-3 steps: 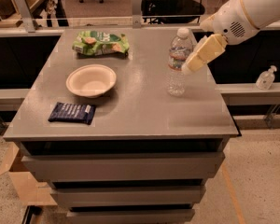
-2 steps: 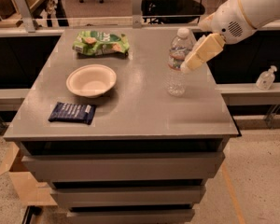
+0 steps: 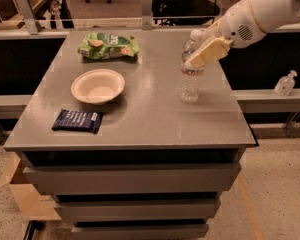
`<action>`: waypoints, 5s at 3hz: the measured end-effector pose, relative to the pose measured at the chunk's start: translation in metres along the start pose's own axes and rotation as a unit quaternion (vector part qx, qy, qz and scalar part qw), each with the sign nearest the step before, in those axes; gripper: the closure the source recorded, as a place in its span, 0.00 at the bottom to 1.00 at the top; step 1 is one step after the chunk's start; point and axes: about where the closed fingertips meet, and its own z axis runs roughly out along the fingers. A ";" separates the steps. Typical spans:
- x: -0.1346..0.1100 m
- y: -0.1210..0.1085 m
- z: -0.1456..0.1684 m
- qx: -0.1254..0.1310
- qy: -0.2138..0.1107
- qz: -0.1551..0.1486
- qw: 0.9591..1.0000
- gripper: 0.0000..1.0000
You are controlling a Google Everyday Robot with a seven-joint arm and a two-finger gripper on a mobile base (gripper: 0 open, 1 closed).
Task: Place water bottle into paper bowl
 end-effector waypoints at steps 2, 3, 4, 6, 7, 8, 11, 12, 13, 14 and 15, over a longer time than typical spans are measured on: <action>-0.028 0.001 -0.004 -0.001 -0.060 -0.028 0.998 0.88; -0.047 -0.003 -0.035 0.030 -0.097 -0.043 0.994 1.00; -0.047 -0.003 -0.035 0.029 -0.097 -0.043 0.994 1.00; -0.110 0.016 -0.024 -0.021 -0.123 -0.126 0.984 1.00; -0.148 0.035 -0.021 -0.047 -0.121 -0.176 0.976 1.00; -0.172 0.053 -0.010 -0.083 -0.113 -0.215 0.967 1.00; -0.199 0.075 0.024 -0.142 -0.104 -0.252 0.951 1.00; -0.217 0.085 0.037 -0.160 -0.109 -0.273 0.942 1.00; -0.230 0.098 0.053 -0.183 -0.112 -0.291 0.932 1.00; -0.237 0.109 0.080 -0.213 -0.104 -0.301 0.924 1.00; -0.238 0.112 0.104 -0.234 -0.100 -0.302 0.918 1.00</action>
Offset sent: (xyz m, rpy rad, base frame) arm -0.0032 0.0181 0.0525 0.1712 -0.1650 0.0842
